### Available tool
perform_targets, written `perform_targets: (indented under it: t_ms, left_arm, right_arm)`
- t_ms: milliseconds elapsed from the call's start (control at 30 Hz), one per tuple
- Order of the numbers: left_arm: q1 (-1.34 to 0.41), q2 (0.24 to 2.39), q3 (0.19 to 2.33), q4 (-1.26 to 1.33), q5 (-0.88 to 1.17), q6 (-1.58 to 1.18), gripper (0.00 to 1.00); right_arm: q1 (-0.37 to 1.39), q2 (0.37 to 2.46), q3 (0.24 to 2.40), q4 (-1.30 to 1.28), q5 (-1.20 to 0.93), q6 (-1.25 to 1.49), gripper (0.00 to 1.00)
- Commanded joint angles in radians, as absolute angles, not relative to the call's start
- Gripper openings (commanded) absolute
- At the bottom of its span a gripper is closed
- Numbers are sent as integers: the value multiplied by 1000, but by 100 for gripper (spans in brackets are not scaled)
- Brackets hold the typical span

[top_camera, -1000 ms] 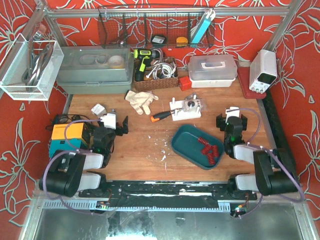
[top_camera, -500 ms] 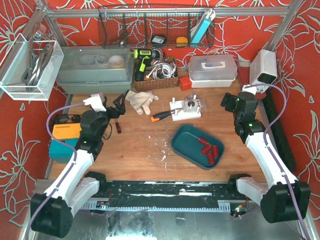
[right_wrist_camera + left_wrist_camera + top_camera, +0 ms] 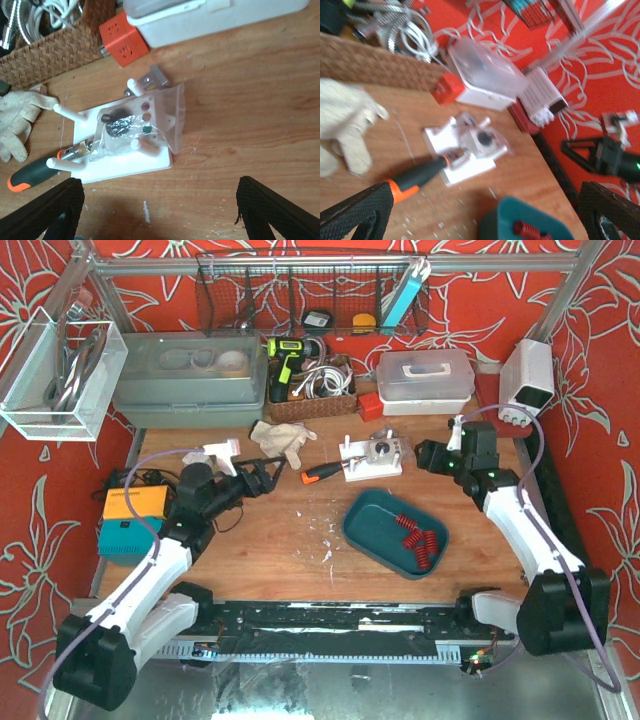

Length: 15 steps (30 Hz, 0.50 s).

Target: Install the large spring

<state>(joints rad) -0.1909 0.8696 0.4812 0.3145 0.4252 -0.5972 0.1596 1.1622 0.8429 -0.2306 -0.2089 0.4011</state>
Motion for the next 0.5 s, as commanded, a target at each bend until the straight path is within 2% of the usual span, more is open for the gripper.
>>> perform_targets:
  t_ms: [0,133,233,467]
  left_arm:
    - [-330,878,467,325,354,-560,100]
    - [-474,919,476,299,235,-489,100]
    - [-518,942,458,295,190,-462,100]
    - [-555,978,378,345,113,-411,100]
  right_arm:
    - [179,1250,915,-277,-261,345,82]
    - [184,1352,965,-277,-236,320,67]
    - [188,1441,1013,-269,-259,306,55]
    - [195,1607,1127,-289,-305,244,43]
